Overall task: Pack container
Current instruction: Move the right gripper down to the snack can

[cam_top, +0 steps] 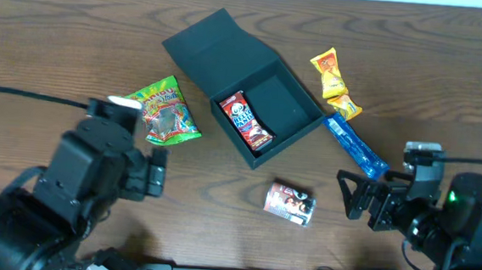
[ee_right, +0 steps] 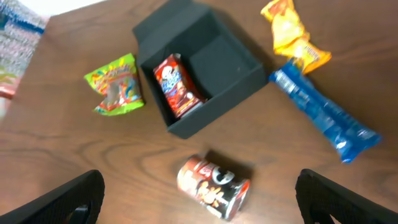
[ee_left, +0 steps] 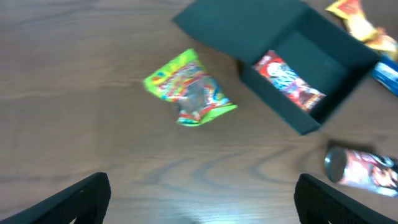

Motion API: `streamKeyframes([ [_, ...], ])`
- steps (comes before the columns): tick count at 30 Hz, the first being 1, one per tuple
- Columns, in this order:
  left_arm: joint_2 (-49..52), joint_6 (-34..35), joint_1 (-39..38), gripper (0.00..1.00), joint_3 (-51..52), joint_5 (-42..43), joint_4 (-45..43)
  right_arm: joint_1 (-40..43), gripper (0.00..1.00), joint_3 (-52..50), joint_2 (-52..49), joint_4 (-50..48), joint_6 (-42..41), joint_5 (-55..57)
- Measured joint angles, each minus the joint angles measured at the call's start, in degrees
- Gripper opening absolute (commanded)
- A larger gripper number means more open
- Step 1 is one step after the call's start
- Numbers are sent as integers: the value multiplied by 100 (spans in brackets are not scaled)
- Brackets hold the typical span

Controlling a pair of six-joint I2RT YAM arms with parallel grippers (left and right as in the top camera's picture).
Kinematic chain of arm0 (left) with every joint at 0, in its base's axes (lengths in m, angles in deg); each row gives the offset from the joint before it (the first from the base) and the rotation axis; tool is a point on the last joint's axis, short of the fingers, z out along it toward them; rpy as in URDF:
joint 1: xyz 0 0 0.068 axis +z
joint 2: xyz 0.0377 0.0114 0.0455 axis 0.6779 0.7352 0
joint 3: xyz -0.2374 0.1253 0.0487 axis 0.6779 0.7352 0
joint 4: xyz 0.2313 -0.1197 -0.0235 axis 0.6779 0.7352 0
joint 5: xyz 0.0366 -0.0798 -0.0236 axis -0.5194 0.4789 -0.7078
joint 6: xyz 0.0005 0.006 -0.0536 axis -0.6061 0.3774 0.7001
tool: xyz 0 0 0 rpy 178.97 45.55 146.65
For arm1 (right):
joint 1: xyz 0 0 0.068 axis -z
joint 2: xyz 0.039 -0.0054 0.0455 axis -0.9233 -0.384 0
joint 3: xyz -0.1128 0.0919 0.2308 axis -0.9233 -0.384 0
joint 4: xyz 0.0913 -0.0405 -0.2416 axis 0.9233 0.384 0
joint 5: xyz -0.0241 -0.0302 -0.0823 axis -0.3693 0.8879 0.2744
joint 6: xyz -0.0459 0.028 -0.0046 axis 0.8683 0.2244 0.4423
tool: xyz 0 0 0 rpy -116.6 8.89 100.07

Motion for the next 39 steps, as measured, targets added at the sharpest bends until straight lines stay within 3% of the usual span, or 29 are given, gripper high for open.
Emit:
streamKeyframes([
  [6,0,-2,175,95,0,2,142,-282,99,2,-328,573,-299,284],
  [12,0,-2,175,95,0,2,214,-984,99,2,-767,682,-1311,612],
  [24,2,-2,175,95,0,2,214,-3467,99,2,-1814,925,-1513,2050],
  [28,2,-2,175,95,0,2,216,-3504,99,2,-2015,870,-2326,2216],
  [35,2,-2,175,95,0,2,214,-3512,99,2,-2190,942,-2059,2210],
  [39,2,-2,175,95,0,2,216,-3523,99,2,-2354,1014,-2490,2129],
])
